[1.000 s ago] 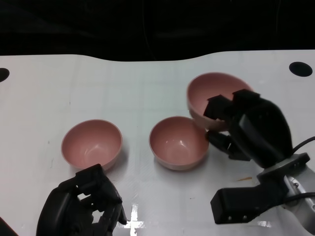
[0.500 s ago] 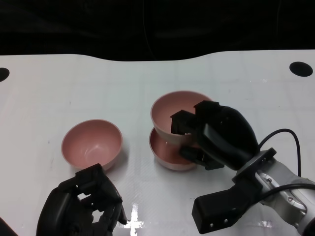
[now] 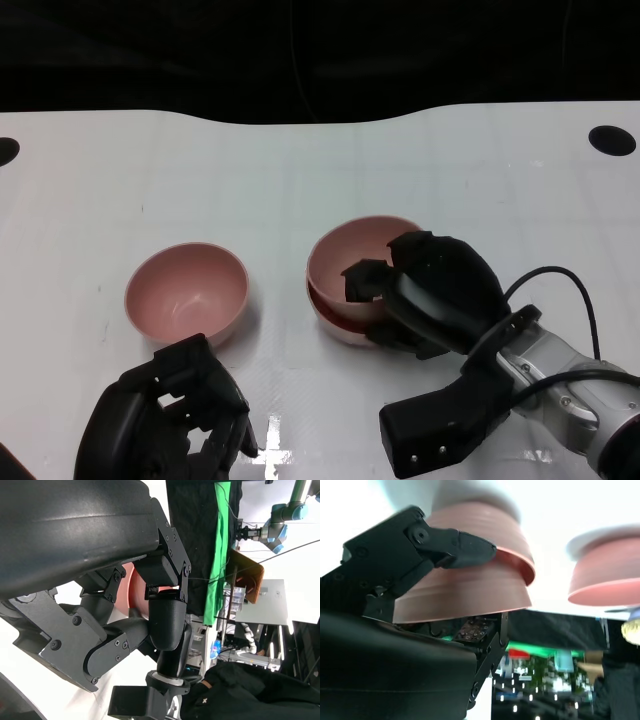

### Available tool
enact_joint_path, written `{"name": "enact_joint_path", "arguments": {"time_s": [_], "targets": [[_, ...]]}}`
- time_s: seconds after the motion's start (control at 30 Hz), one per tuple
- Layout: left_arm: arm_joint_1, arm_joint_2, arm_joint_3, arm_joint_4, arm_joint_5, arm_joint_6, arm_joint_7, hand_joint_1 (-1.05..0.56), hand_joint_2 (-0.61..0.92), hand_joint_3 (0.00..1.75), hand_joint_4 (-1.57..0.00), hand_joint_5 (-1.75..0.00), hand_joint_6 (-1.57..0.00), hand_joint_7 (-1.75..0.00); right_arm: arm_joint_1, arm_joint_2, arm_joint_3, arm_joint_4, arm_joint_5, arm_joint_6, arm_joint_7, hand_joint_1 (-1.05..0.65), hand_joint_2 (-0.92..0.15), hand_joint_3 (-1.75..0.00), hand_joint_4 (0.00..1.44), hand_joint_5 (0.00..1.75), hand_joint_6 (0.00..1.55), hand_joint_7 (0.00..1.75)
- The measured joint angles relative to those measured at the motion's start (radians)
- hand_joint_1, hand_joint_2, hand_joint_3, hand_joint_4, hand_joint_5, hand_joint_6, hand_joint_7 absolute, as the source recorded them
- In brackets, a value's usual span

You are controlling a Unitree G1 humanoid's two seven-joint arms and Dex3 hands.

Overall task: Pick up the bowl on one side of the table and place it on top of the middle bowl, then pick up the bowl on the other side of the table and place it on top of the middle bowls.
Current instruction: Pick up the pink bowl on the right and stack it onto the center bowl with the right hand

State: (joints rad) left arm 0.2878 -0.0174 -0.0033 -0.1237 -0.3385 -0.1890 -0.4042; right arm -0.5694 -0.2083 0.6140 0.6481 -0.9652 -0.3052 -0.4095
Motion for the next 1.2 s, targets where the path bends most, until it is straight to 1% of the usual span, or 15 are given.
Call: {"name": "enact_joint_path", "arguments": {"time_s": [0.07, 0.1, 0.13, 0.17, 0.23, 0.33, 0.43, 0.57, 0.67, 0.87, 0.9, 1.0, 1.13, 1.2], "targets": [[0.000, 0.000, -0.001, 0.000, 0.000, 0.000, 0.000, -0.47, 0.44, 1.07, -0.81, -1.67, -0.83, -1.38, 0.000, 0.000, -0.001, -0.012, 0.016, 0.016, 0.059, -0.42, -0.90, -0.30, 0.69, 0.68, 0.77, 0.13], [0.000, 0.000, -0.001, 0.000, 0.000, 0.000, 0.000, -0.47, 0.44, 1.07, -0.81, -1.67, -0.83, -1.38, 0.000, 0.000, -0.002, -0.023, 0.027, 0.023, 0.090, -0.49, -0.91, -0.31, 0.59, 0.55, 0.68, 0.07], [0.000, 0.000, -0.001, 0.000, 0.000, 0.000, 0.000, -0.47, 0.44, 1.06, -0.81, -1.68, -0.83, -1.38, 0.000, -0.001, -0.004, -0.033, 0.036, 0.031, 0.121, -0.53, -0.92, -0.31, 0.54, 0.48, 0.64, 0.04], [0.000, 0.000, -0.001, -0.001, 0.000, 0.000, 0.000, -0.47, 0.44, 1.06, -0.81, -1.68, -0.82, -1.38, 0.001, -0.001, -0.006, -0.042, 0.046, 0.040, 0.155, -0.60, -0.92, -0.33, 0.44, 0.40, 0.55, 0.01], [0.000, 0.000, -0.002, -0.001, 0.000, 0.000, 0.000, -0.47, 0.44, 1.06, -0.81, -1.68, -0.83, -1.38, 0.006, -0.003, -0.010, -0.061, 0.061, 0.055, 0.208, -0.66, -0.92, -0.36, 0.36, 0.34, 0.47, 0.00], [0.000, 0.000, -0.003, -0.001, 0.001, 0.000, 0.001, -0.47, 0.45, 1.06, -0.81, -1.68, -0.83, -1.39, 0.025, -0.006, -0.021, -0.110, 0.075, 0.080, 0.252, -0.71, -0.92, -0.40, 0.29, 0.31, 0.38, 0.00], [0.001, 0.000, -0.003, -0.001, 0.001, 0.000, 0.001, -0.46, 0.45, 1.06, -0.81, -1.69, -0.82, -1.39, 0.047, -0.018, -0.027, -0.169, 0.078, 0.102, 0.279, -0.74, -0.92, -0.43, 0.24, 0.31, 0.34, 0.00], [0.001, 0.000, -0.005, -0.002, 0.002, 0.000, 0.001, -0.45, 0.45, 1.06, -0.80, -1.69, -0.82, -1.39, 0.082, -0.039, -0.035, -0.260, 0.078, 0.128, 0.299, -0.77, -0.92, -0.46, 0.22, 0.32, 0.34, 0.00], [0.001, 0.000, -0.006, -0.002, 0.010, -0.002, 0.001, -0.43, 0.45, 1.08, -0.80, -1.69, -0.81, -1.40, 0.116, -0.056, -0.055, -0.338, 0.079, 0.143, 0.318, -0.78, -0.92, -0.48, 0.21, 0.33, 0.34, 0.00], [0.002, -0.001, -0.006, -0.005, 0.015, -0.001, 0.007, -0.42, 0.43, 1.10, -0.80, -1.70, -0.82, -1.39, 0.204, -0.079, -0.105, -0.483, 0.101, 0.151, 0.330, -0.76, -0.92, -0.48, 0.21, 0.37, 0.34, 0.00], [0.001, -0.001, -0.006, -0.005, 0.014, -0.001, 0.007, -0.42, 0.43, 1.10, -0.80, -1.70, -0.82, -1.39, 0.218, -0.081, -0.113, -0.500, 0.107, 0.151, 0.329, -0.74, -0.92, -0.45, 0.23, 0.39, 0.36, 0.02], [0.002, -0.001, -0.006, -0.005, 0.011, 0.001, 0.007, -0.44, 0.42, 1.10, -0.80, -1.70, -0.82, -1.38, 0.270, -0.085, -0.148, -0.543, 0.130, 0.125, 0.291, -0.69, -0.92, -0.38, 0.26, 0.45, 0.40, 0.03], [0.001, -0.001, -0.005, -0.005, 0.013, 0.002, 0.009, -0.47, 0.43, 1.09, -0.80, -1.69, -0.82, -1.38, 0.349, -0.086, -0.199, -0.587, 0.207, 0.047, 0.236, -0.62, -0.92, -0.30, 0.23, 0.62, 0.44, 0.05], [0.000, -0.001, -0.006, -0.005, 0.016, 0.002, 0.009, -0.47, 0.43, 1.08, -0.80, -1.69, -0.82, -1.38, 0.379, -0.086, -0.220, -0.594, 0.236, 0.006, 0.211, -0.57, -0.92, -0.25, 0.24, 0.71, 0.48, 0.06]]}}
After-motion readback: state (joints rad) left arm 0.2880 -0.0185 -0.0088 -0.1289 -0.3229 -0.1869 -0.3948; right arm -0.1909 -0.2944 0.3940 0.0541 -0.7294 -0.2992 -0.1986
